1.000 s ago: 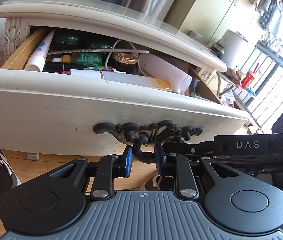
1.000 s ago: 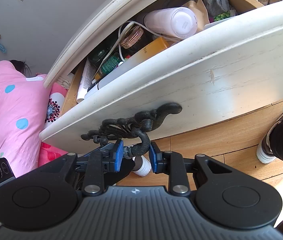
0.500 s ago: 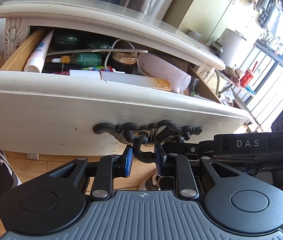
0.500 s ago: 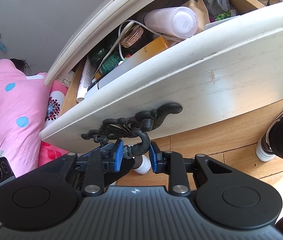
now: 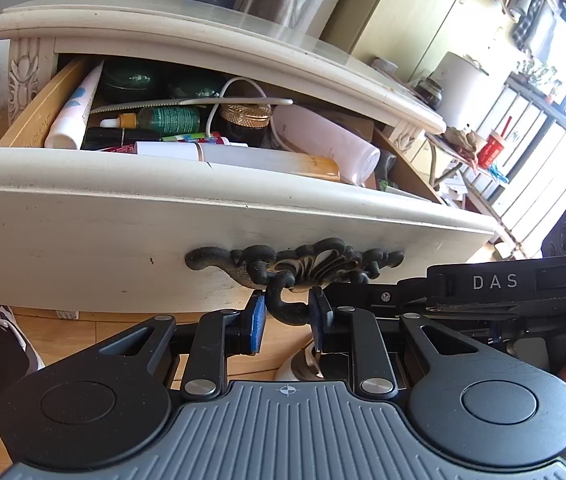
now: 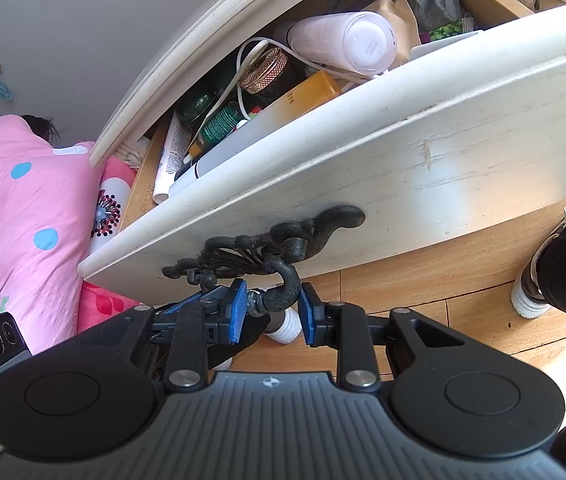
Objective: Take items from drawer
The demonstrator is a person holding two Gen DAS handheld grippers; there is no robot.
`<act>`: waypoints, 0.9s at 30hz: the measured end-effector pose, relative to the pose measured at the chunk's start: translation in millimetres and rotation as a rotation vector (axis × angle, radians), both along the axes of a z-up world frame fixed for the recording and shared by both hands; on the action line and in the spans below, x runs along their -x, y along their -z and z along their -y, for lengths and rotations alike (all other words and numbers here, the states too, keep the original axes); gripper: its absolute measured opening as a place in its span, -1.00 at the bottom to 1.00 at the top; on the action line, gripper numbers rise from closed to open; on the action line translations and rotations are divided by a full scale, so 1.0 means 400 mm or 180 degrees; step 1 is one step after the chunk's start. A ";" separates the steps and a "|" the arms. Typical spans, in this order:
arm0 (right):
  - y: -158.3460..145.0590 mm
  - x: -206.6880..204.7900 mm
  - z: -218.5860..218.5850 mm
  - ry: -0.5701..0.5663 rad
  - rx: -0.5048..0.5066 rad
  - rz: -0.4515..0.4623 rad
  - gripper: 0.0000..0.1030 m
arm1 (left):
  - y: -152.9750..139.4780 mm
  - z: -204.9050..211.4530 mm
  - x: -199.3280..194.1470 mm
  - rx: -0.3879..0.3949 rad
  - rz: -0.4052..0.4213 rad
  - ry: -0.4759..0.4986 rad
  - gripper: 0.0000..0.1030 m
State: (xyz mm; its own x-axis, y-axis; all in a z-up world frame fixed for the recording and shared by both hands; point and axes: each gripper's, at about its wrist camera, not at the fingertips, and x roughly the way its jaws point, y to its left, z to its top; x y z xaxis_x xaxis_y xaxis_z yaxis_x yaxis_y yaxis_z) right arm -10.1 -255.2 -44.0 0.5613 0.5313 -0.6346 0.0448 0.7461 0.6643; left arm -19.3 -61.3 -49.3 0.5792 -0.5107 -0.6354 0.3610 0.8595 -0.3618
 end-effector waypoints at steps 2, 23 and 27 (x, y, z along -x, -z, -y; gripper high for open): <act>-0.001 0.000 0.001 -0.0006 0.0000 0.0001 -0.45 | 0.000 -0.001 -0.001 -0.0010 0.0006 0.0007 -0.54; 0.000 0.002 -0.008 -0.0154 0.0021 -0.0024 -0.47 | 0.041 0.019 0.032 -0.0012 -0.0324 0.0333 -0.62; 0.028 0.006 -0.028 -0.0218 -0.0108 -0.0166 -0.89 | 0.053 0.030 0.057 0.0024 -0.0291 0.0385 -0.62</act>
